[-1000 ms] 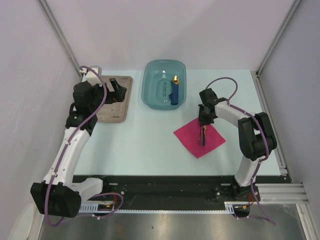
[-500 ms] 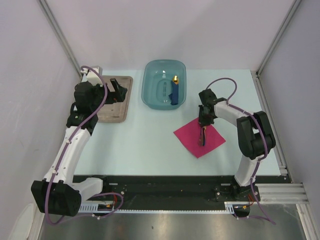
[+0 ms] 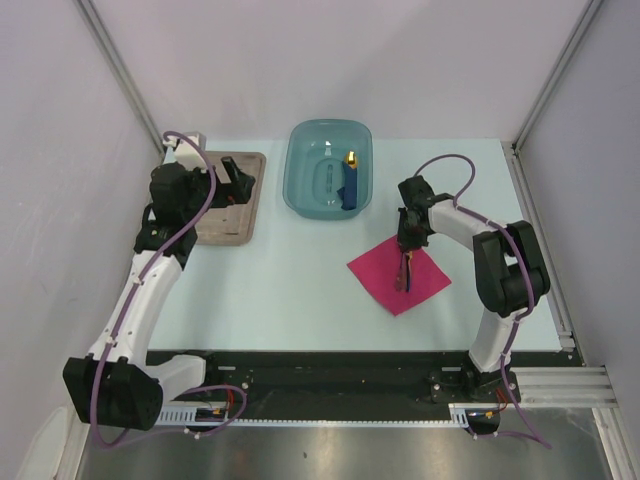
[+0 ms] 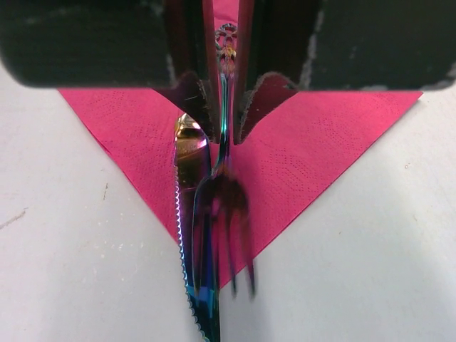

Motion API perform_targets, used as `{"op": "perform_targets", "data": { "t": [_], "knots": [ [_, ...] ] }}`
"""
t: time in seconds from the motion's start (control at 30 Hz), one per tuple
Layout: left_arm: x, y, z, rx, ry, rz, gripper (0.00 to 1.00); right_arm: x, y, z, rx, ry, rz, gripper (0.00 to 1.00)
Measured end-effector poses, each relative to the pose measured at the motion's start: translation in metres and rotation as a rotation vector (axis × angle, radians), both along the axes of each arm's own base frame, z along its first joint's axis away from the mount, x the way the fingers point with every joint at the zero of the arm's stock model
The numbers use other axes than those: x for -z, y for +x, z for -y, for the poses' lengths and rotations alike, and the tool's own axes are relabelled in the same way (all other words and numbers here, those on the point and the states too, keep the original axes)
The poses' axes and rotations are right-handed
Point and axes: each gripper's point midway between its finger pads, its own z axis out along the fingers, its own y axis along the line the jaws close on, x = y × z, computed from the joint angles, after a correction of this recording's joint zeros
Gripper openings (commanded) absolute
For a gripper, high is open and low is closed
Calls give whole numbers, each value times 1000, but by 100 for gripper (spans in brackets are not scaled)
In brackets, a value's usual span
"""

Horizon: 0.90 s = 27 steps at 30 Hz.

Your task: Place the utensils on the paper napkin and roll it up

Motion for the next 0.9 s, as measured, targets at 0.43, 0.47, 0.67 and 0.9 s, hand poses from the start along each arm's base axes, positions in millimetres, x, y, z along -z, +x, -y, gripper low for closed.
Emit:
{"op": "perform_targets", "data": {
  "t": [0.43, 0.47, 0.67, 0.9],
  "knots": [
    [1, -3, 9, 58, -3, -4, 100, -3, 4, -2, -5, 7, -2, 32],
    [2, -5, 14, 97, 4, -2, 100, -7, 6, -5, -12, 20, 5, 33],
    [8, -29, 59, 409, 101, 77, 100, -56, 7, -23, -110, 150, 96, 41],
    [64, -113, 170, 934, 311, 191, 87, -118, 0, -17, -241, 337, 228, 43]
  ]
}}
